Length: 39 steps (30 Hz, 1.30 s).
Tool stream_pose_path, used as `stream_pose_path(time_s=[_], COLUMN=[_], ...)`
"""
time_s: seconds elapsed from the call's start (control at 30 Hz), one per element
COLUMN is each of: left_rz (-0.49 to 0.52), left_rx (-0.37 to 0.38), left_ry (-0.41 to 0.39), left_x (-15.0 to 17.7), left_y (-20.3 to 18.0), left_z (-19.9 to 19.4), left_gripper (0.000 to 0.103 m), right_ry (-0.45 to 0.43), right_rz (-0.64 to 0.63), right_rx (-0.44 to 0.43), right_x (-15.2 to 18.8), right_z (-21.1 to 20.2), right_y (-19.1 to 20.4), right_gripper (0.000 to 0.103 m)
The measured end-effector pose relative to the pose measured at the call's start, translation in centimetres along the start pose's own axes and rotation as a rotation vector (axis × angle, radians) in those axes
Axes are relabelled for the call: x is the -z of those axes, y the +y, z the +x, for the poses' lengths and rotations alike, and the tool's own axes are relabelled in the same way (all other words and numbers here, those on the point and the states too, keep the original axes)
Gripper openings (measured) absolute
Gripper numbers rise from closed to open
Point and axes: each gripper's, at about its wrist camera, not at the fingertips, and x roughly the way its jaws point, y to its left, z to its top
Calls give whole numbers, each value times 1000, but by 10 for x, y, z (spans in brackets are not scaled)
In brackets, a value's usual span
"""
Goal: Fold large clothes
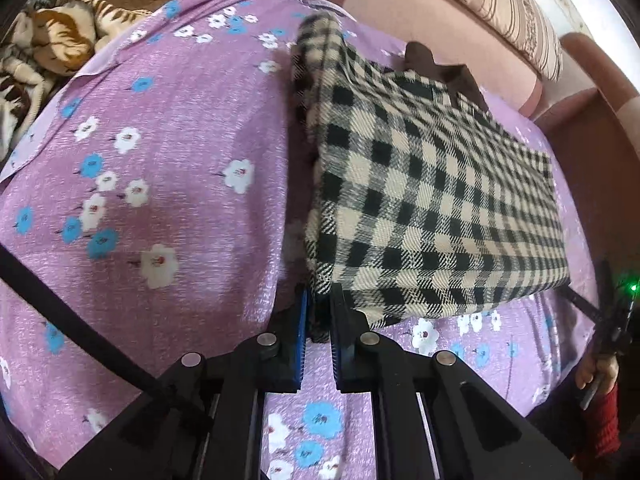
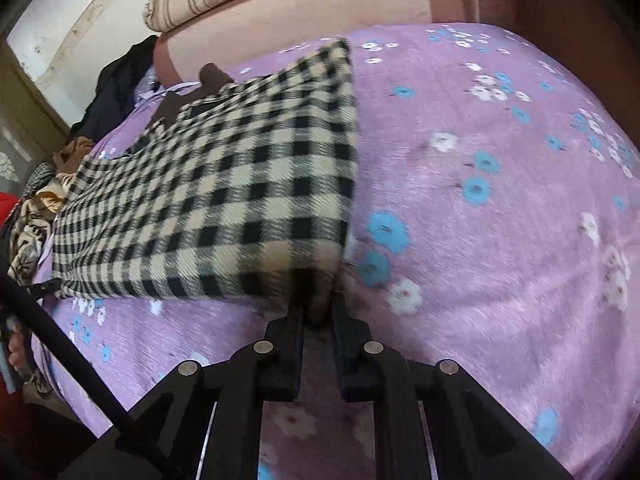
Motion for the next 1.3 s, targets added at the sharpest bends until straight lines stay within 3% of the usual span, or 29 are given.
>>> stream_pose_path(time_s=[0.1, 0.2, 0.27, 0.33, 0.4, 0.57, 0.7, 0.77, 0.83, 1.1, 1.2, 1.27, 1.3], left_rz=[-2, -20, -72, -99, -97, -65, -40, -49, -73, -167, -204, -230, -244], left_rx=[-18, -76, -18, 25, 35, 144, 101, 35, 6, 33, 26, -38, -87], left_ry=[-41, -142, -213, -257, -290, -285, -241, -227, -217, -228, -244, -271, -285], left_x=[-3, -11, -20, -32, -44, -82, -98, -105, -112, -125, -125, -125, -125], left_y=[10, 19, 23, 15, 0, -44, -55, -48, -39, -3, 5, 11, 15], left_z=[-20, -43, -55, -57, -50, -11, 24, 39, 48, 52, 45, 37, 32], left_gripper=[20, 20, 21, 42, 51, 52, 52, 51, 44, 43, 42, 45, 51], right_ry=[-55, -150, -198, -216, -205, -119, -33, -15, -22, -136, -174, -197, -206], right_rz=[15, 1, -7, -13, -9, -27, -4, 1, 39, 297, 435, 474, 488], right_rx=[90, 84, 22, -78, -162, -389, -524, -484, -435, -287, -290, -226, -185], right_x=[2, 0, -8, -25, -40, -84, -101, -106, -116, -144, -144, -142, -140], right_z=[-24, -52, -61, -54, -40, 29, 81, 99, 112, 102, 91, 81, 75], right_y=[-10, -12, -1, 16, 35, 105, 147, 151, 141, 23, -30, -48, -58], right_gripper=[14, 16, 18, 18, 18, 18, 18, 18, 18, 16, 13, 19, 19])
